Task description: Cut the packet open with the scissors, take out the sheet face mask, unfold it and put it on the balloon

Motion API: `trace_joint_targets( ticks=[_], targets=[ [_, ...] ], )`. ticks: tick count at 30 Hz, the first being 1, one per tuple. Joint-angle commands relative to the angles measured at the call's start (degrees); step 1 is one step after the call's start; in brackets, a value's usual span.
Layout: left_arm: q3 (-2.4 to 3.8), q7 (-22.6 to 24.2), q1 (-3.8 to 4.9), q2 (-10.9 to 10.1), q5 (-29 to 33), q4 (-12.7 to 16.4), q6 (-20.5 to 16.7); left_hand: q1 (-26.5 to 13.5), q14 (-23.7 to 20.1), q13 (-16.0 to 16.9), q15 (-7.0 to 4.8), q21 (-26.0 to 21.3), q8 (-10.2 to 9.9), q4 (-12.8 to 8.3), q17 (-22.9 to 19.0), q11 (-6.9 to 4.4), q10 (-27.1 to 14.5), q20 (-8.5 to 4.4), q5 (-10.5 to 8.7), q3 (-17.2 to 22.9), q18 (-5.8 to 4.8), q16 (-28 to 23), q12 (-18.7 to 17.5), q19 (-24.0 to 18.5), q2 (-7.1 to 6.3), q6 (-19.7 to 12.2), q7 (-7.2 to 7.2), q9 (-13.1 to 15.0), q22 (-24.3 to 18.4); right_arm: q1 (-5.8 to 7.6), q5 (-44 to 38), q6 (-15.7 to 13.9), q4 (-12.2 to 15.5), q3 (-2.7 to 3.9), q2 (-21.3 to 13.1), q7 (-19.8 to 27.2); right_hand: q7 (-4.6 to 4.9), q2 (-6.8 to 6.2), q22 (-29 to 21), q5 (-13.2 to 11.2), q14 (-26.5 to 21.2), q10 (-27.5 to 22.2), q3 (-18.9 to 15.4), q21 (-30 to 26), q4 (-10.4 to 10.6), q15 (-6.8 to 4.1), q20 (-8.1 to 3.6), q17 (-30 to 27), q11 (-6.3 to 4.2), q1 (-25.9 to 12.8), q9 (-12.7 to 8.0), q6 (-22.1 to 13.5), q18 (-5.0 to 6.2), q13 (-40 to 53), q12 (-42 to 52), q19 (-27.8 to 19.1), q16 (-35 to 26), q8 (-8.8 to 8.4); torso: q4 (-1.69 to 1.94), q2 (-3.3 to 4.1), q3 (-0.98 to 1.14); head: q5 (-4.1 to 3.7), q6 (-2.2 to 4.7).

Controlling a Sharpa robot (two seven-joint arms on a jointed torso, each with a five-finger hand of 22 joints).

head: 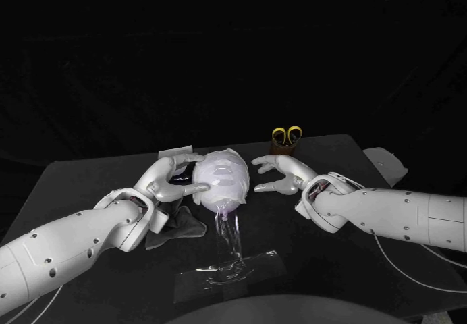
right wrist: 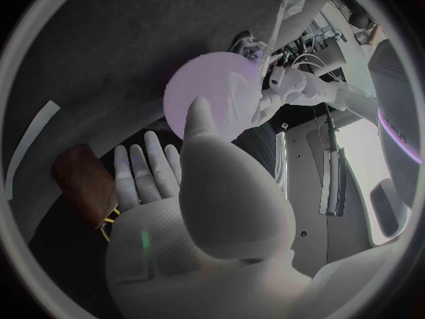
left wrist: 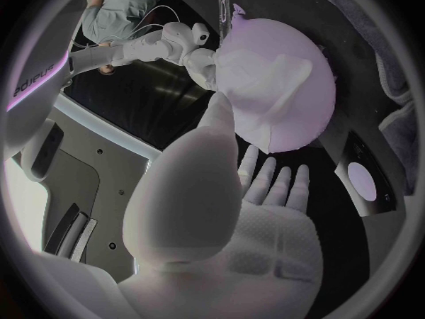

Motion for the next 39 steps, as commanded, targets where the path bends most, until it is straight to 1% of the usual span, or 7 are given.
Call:
trace_joint_targets(
  ticks=[1,16,19,20,22,24,39],
  targets=[
    [0.21,4.25,0.05,-0.81,5.95,1.1,1.96,-0.31,-0.35,-0.04,0.74,-0.47,-0.04,-0.02,-0.16,-0.13,-0.12,0.07,0.11,-0.72,-0.67,-0.39,-0.12,-0.21,-0.19,0.52,4.0,-0.07,-0.13,0.74,14.86,-0.36,1.74,0.08,-0.74,9.74,7.06,0.65,0.07,-0.02,2.53,0.86,0.25,0.19,-0.41,-0.21,-0.02,0.54,-0.16,0.77,0.37,1.37,0.99,0.0,0.51,0.8,0.75,0.66,0.01,0.08,0.02,0.72,0.63],
    [1.34,5.31,1.65,-3.84,16.47,1.17,5.06,-1.35,-0.74,-0.01,2.37,-0.81,-0.77,0.01,-0.39,-0.63,-0.28,0.07,0.13,-3.2,-0.68,-0.98,-0.04,-0.04,-0.08,-0.11,3.47,-0.08,-0.44,2.59,24.63,0.73,3.89,0.12,-1.46,16.7,6.87,2.01,-0.84,-0.02,5.03,1.8,-0.43,-0.12,-0.52,-0.49,0.01,0.86,-0.41,0.21,1.08,4.36,1.22,-0.06,0.49,0.46,1.33,1.71,0.11,0.09,0.0,1.87,1.52],
    [1.37,5.15,2.07,-4.31,18.11,0.89,5.89,-1.52,1.61,0.15,2.86,-0.39,-0.45,-0.11,0.29,0.34,1.38,0.04,0.08,-1.86,-0.6,-0.08,0.22,0.93,1.82,0.85,4.5,0.16,-0.25,2.82,26.47,0.5,4.04,0.13,-1.32,18.31,6.77,2.89,-0.73,-0.02,7.14,2.83,-0.84,-0.05,-0.32,-0.72,0.0,1.2,-0.61,-0.42,1.47,6.23,1.45,-0.02,0.71,1.32,1.83,2.34,0.07,0.03,0.01,2.26,1.7],
    [1.38,5.18,2.13,-4.39,18.79,0.83,6.11,-1.94,7.98,0.43,1.25,1.26,0.18,-0.23,2.13,2.24,4.38,-0.08,0.08,-0.35,-0.27,2.66,0.73,4.0,3.99,2.32,5.87,0.51,0.6,2.9,27.14,0.39,4.1,0.13,-1.28,18.74,6.75,3.17,-0.58,0.0,8.0,3.19,-1.03,0.04,-0.2,-0.82,0.01,1.35,-0.71,-0.71,1.6,6.87,1.56,-0.02,0.78,1.85,2.04,2.54,0.07,0.02,0.01,2.31,1.76],
    [1.38,5.42,2.23,-4.49,21.01,0.72,6.64,-2.04,13.82,0.77,0.78,3.95,0.84,-0.38,3.73,2.7,8.07,-0.15,0.06,0.26,0.19,5.24,1.43,8.85,4.98,3.75,6.29,0.84,1.99,3.21,29.25,0.17,4.2,0.15,-1.11,19.84,6.71,3.8,0.2,-0.02,10.44,3.9,-1.28,0.45,-0.04,-1.09,0.0,1.79,-0.85,-1.1,1.82,8.07,1.86,-0.02,0.9,3.89,2.68,2.9,0.05,0.0,0.01,2.43,2.0],
    [1.38,5.78,2.28,-4.47,23.28,0.65,7.13,-1.89,26.23,2.13,-0.59,10.28,3.44,-0.67,6.92,2.23,21.61,-0.39,-0.02,1.13,1.9,10.89,4.48,20.44,7.52,9.09,6.68,1.99,5.11,3.58,31.19,0.29,4.17,0.17,-0.91,20.6,6.57,4.41,1.27,0.01,12.71,4.56,-1.47,1.1,0.17,-1.4,-0.02,2.21,-1.03,-1.48,2.1,9.42,2.22,-0.02,1.0,6.63,3.34,3.33,0.03,-0.07,-0.02,2.62,2.28],
    [1.38,8.36,4.45,-3.1,39.14,-2.4,9.9,-1.39,32.28,1.41,-2.77,9.24,4.48,-0.56,7.21,-0.29,30.04,-0.32,-0.03,0.83,2.69,11.68,5.73,22.2,10.45,15.25,4.0,2.52,3.69,7.37,47.48,5.43,-1.48,0.43,4.09,22.78,5.28,7.84,1.22,0.02,21.26,7.96,-3.4,4.3,0.76,-3.76,-0.35,2.95,-2.48,-3.19,1.88,12.99,4.41,-0.13,0.21,16.16,6.58,3.61,-0.27,-1.83,-0.99,4.24,4.85]
  ],
)
